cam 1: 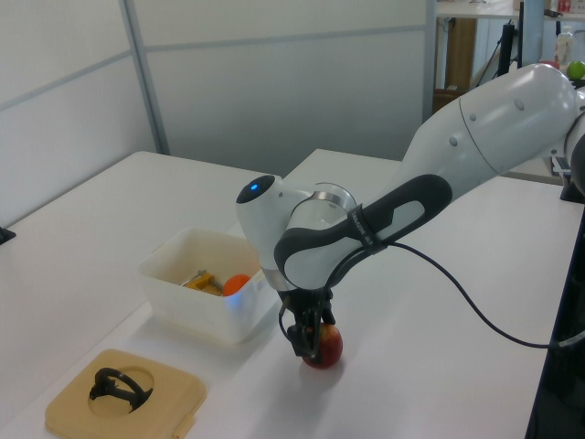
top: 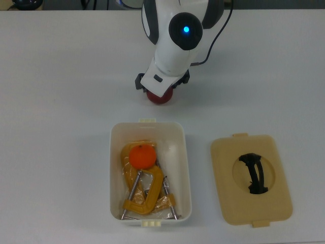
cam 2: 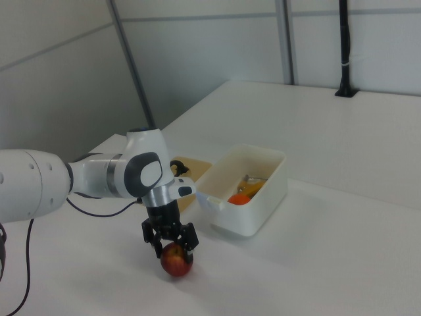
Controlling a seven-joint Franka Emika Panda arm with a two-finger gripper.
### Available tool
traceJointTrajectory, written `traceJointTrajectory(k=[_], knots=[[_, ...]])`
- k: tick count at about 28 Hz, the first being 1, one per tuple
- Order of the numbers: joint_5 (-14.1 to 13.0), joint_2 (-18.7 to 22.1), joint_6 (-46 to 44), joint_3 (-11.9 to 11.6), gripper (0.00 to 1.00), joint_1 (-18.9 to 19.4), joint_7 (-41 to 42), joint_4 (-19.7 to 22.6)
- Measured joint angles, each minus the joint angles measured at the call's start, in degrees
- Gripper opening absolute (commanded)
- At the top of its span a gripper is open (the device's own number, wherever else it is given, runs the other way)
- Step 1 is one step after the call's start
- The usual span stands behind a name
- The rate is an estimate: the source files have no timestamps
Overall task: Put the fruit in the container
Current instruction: 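Lower the gripper onto the red apple and grasp it, then lift the red apple and move it over the white container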
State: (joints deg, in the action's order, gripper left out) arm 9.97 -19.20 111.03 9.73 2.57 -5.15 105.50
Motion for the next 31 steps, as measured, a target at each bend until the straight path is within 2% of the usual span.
traceJointTrajectory(k=[3,9,19,25,28,31], knots=[[0.0,0.0,0.0,0.0,0.67,-0.1,0.0,0.1],[0.1,0.5,0.8,-0.1,0.67,-0.3,0.0,-0.9],[0.3,3.1,0.8,-0.4,0.67,-0.8,0.0,-9.3],[2.4,3.6,-1.2,-0.8,0.68,-1.1,0.0,-15.9],[2.6,3.5,-0.8,-0.9,0.69,-1.3,-0.8,-17.4],[3.0,2.9,3.5,-0.9,0.7,-1.8,-3.8,-17.9]])
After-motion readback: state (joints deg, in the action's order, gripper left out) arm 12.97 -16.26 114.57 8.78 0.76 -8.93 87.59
